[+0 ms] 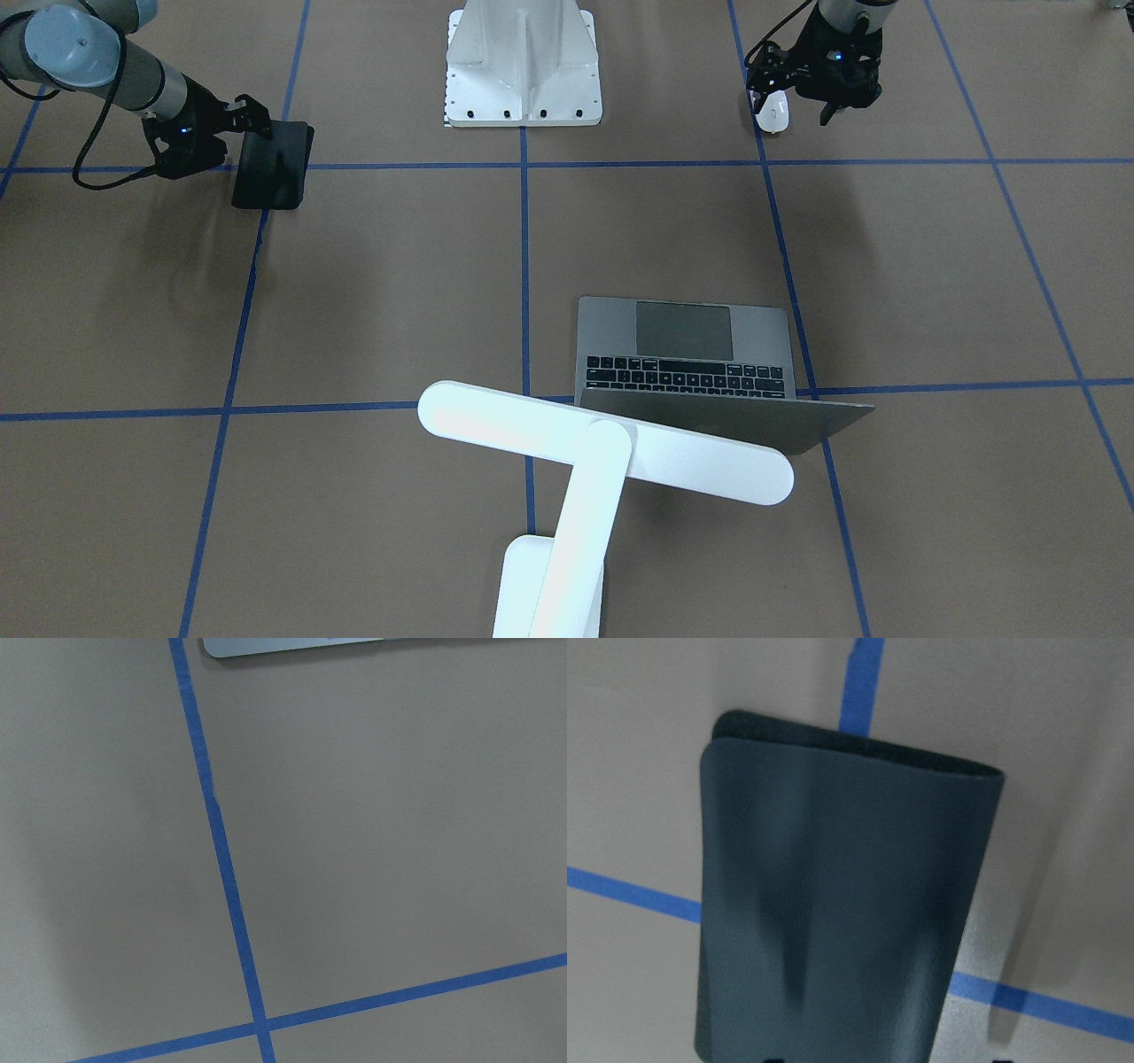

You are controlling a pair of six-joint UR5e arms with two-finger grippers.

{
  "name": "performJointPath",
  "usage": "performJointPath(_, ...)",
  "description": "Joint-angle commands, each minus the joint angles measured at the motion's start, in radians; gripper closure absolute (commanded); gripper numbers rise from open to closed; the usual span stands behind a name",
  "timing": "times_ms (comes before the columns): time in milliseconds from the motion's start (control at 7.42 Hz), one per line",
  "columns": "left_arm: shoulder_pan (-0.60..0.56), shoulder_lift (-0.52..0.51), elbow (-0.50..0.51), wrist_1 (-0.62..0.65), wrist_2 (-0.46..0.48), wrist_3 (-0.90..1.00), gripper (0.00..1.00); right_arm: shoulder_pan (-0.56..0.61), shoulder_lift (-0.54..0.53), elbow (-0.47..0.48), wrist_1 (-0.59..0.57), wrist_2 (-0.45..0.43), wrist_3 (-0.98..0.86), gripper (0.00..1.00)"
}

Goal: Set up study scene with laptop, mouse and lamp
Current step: 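Lower the right gripper onto the black mouse pad while the left arm withdraws, then grasp the edge of the black mouse pad with the right gripper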

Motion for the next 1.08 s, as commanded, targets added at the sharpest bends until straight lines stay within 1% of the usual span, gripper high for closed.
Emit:
performJointPath(0, -0.002, 0.015, -0.019, 0.0, 0.0, 0.013, 0.02, 0.0, 0.0, -0.001, 0.0, 0.013, -0.001, 0.4)
performJointPath(135, -0.011, 0.021, -0.024, 0.0, 0.0, 0.015, 0.02, -0.002, 0.0, -0.002, 0.0, 0.015, -0.001, 0.42)
performJointPath(404, -0.014, 0.024, -0.024, 0.0, -0.002, 0.033, 0.03, -0.002, 0.001, -0.019, -0.002, 0.015, -0.001, 0.42)
performJointPath(539, -0.016, 0.026, -0.027, 0.0, -0.002, 0.033, 0.03, -0.002, 0.001, -0.021, -0.002, 0.016, -0.003, 0.45)
performJointPath(808, -0.014, 0.026, -0.028, 0.0, -0.002, 0.034, 0.03, 0.001, 0.001, -0.021, -0.002, 0.023, -0.004, 0.74)
performJointPath(943, -0.014, 0.026, -0.03, 0.0, -0.002, 0.036, 0.03, 0.003, 0.001, -0.021, -0.002, 0.024, -0.009, 0.79)
